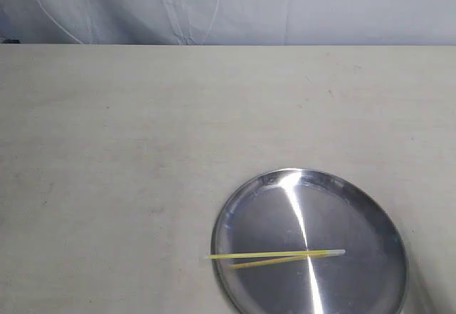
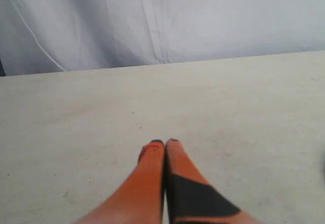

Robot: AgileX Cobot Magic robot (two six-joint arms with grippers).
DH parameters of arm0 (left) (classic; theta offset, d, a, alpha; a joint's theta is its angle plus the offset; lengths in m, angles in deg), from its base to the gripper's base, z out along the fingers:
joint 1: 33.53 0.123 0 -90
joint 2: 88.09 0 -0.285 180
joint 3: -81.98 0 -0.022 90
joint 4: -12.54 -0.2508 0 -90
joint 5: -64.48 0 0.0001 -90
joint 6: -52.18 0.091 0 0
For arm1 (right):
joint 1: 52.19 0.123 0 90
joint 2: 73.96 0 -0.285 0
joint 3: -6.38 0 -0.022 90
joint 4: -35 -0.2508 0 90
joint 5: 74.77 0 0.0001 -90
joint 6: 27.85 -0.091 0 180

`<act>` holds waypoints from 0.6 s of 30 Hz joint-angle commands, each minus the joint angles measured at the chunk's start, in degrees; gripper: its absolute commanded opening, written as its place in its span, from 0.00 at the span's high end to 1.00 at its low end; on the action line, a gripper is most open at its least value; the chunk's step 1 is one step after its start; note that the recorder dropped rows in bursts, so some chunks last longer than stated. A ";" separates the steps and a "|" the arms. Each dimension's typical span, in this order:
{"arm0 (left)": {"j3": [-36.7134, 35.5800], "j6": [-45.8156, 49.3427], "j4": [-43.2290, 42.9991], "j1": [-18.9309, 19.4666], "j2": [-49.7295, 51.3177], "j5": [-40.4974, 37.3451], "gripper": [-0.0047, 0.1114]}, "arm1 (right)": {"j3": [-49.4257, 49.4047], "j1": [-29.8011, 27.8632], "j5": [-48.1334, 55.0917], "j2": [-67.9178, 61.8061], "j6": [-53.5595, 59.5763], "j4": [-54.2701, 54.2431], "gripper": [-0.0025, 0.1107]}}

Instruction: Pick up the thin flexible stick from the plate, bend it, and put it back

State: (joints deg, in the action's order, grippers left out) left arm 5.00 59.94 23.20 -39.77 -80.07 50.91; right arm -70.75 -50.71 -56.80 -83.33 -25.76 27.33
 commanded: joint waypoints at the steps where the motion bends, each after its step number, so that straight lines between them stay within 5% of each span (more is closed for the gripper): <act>1: -0.23 0.07 0.44 -1.43 -0.23 0.39 0.96 | -0.09 -0.35 -0.59 0.37 0.33 -0.01 0.99; 6: -0.23 0.07 0.44 -3.09 -0.23 0.39 0.96 | -0.09 -0.35 -7.61 0.37 0.60 -2.67 0.99; 12: -0.23 0.07 0.44 -4.18 -0.23 0.39 0.96 | -0.09 -0.35 -23.10 0.37 -7.79 -33.25 0.99; 18: -0.23 0.07 0.44 -4.18 -0.23 0.39 0.96 | 0.58 -0.35 -18.71 0.37 -11.32 -44.65 0.99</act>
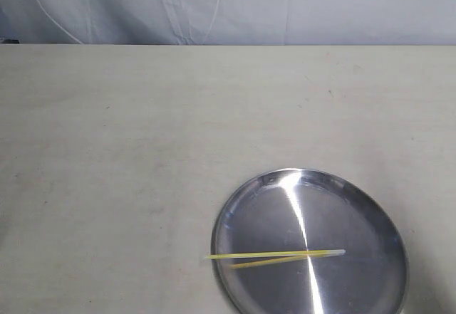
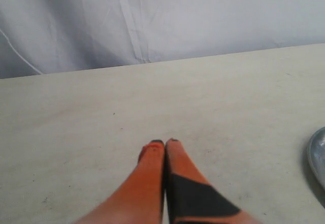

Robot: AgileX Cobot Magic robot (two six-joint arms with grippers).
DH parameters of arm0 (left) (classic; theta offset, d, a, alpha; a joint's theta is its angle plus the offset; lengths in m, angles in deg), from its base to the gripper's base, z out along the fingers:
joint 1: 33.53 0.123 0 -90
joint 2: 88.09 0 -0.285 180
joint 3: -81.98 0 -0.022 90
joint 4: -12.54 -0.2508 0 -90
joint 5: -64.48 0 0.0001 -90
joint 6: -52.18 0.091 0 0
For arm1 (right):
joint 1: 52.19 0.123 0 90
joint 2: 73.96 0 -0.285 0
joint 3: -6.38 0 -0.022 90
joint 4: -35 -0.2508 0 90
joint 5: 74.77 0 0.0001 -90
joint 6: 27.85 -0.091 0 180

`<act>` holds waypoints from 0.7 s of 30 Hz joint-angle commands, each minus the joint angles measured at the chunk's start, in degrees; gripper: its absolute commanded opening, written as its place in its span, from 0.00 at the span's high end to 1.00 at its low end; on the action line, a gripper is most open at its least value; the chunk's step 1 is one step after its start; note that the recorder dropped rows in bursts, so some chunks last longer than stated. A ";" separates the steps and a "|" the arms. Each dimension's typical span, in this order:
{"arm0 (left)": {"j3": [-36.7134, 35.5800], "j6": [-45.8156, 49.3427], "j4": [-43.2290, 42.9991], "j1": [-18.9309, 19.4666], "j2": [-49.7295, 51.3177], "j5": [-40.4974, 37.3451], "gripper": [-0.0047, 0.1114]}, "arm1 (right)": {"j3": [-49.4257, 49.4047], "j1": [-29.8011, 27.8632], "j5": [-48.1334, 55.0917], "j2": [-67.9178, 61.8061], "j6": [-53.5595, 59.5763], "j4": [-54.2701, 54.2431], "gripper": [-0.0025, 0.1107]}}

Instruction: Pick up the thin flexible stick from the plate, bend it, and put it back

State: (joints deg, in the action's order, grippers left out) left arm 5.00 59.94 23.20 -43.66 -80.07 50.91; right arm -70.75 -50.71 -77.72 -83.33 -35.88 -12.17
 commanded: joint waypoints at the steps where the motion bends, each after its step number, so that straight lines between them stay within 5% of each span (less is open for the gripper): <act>1: -0.23 0.07 0.44 -0.29 -0.23 0.39 0.96 | 1.59 -0.24 4.09 0.37 -0.81 -4.44 0.99; 6: -0.23 0.07 0.44 -0.29 -0.23 0.39 0.96 | 14.12 -0.16 20.44 -6.20 3.75 11.42 0.99; 11: -0.23 0.07 0.44 -0.29 -0.23 0.39 0.96 | 30.92 -0.16 41.00 -26.16 13.54 30.88 0.99; 19: -0.23 0.07 0.44 -0.29 -0.23 0.39 0.96 | 50.79 1.78 58.55 -57.45 52.21 22.85 0.96; 21: -0.23 0.07 0.44 -0.29 -0.23 0.39 0.96 | 53.39 6.61 60.76 -66.31 59.82 18.20 0.79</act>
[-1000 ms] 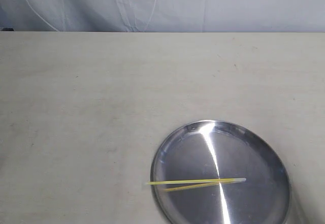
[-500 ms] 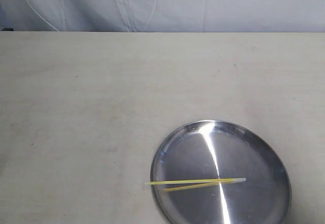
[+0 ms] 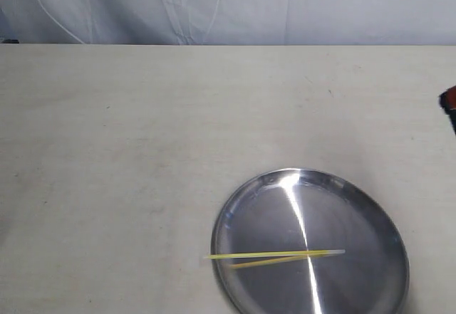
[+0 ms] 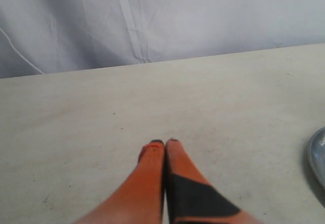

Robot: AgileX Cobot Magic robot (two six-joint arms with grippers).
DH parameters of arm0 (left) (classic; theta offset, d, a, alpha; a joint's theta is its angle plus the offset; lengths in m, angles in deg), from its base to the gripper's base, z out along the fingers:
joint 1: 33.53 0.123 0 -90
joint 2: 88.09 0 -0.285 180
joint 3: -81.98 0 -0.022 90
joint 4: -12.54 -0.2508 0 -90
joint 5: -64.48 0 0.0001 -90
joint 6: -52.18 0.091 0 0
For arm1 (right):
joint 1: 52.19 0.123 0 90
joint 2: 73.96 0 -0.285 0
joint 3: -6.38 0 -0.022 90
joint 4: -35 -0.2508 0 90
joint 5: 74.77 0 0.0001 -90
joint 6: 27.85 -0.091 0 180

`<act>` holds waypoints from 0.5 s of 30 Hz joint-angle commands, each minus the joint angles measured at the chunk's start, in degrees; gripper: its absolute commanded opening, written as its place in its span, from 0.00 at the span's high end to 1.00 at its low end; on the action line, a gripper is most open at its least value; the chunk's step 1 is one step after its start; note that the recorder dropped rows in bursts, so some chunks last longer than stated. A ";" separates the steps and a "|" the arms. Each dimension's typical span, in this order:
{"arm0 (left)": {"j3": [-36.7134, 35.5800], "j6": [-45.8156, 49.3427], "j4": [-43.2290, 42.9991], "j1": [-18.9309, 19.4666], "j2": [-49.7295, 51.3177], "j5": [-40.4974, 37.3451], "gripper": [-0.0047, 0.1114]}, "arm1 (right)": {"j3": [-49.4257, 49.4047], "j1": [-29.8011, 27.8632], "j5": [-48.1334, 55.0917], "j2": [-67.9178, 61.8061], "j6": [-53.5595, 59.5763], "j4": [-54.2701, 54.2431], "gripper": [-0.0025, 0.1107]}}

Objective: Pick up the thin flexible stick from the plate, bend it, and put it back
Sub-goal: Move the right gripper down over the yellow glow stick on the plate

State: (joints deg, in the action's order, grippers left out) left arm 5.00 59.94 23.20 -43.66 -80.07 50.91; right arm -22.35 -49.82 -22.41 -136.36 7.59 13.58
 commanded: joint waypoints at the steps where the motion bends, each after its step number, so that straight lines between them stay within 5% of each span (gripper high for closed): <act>1: -0.23 0.07 0.44 -0.29 -0.23 0.39 0.96 | 5.31 7.42 5.71 -15.31 17.71 -7.86 0.73; 2: -0.23 0.07 0.44 -0.29 -0.23 0.39 0.96 | 5.36 11.92 5.71 -19.87 19.39 -7.05 0.58; 4: -0.23 0.07 0.44 -0.29 -0.23 0.39 0.96 | 5.36 18.37 5.06 -25.37 20.17 -4.30 0.49; 9: -0.23 0.07 0.44 -0.29 -0.23 0.39 0.96 | 5.36 32.34 -7.60 -34.25 20.17 -1.00 0.48; 15: -0.23 0.07 0.44 -0.29 -0.23 0.39 0.96 | 5.50 38.99 -10.56 -37.84 19.83 5.53 0.48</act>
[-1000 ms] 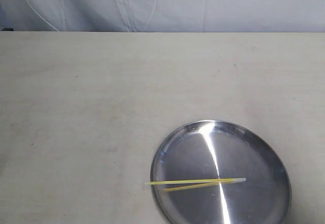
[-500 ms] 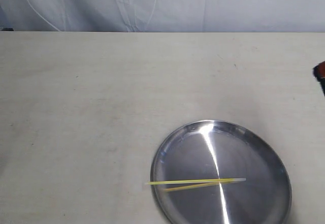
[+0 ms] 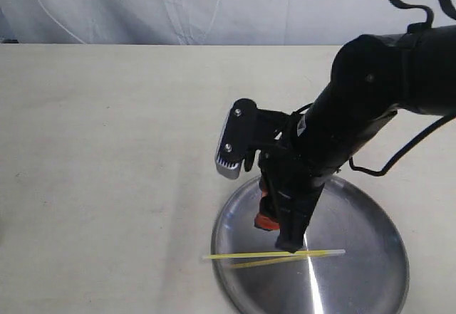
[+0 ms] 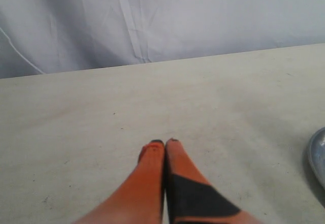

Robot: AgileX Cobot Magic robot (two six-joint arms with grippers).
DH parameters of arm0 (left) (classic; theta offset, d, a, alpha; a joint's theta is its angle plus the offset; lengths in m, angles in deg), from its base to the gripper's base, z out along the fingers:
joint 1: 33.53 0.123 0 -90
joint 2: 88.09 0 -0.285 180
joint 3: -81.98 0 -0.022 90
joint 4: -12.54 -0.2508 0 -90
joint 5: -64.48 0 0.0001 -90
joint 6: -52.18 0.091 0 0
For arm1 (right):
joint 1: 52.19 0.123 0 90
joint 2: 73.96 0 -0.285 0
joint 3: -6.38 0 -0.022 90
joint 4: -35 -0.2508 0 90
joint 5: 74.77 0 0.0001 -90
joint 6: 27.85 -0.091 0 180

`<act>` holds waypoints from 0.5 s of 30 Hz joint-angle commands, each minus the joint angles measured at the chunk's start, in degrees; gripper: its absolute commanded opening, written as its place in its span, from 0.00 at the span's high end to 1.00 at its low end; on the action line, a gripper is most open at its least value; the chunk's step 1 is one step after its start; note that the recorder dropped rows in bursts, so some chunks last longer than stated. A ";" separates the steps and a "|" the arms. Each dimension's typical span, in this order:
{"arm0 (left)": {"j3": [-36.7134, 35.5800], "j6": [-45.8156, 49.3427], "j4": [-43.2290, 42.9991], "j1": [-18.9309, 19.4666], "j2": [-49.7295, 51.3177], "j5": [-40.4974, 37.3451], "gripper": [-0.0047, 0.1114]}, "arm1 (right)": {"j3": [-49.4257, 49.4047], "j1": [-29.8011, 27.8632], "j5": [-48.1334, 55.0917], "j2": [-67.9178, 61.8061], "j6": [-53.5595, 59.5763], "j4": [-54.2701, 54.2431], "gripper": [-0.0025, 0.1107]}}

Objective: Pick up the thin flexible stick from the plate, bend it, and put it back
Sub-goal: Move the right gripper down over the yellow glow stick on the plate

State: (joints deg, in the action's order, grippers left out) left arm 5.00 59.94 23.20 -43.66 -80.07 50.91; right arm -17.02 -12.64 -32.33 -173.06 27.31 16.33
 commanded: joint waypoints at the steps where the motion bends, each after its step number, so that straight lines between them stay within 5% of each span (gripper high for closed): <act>1: -0.23 0.07 0.44 -0.29 -0.23 0.39 0.96 | 0.17 1.91 -0.21 -1.27 0.12 3.18 0.48; 15: -0.23 0.07 0.32 -0.28 -0.23 0.50 0.96 | 0.17 4.91 0.15 -5.05 0.02 4.92 0.48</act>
State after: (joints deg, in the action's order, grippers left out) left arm 5.00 59.94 23.20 -43.66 -80.07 50.91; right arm -17.02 -9.07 -30.80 -176.53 27.31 21.62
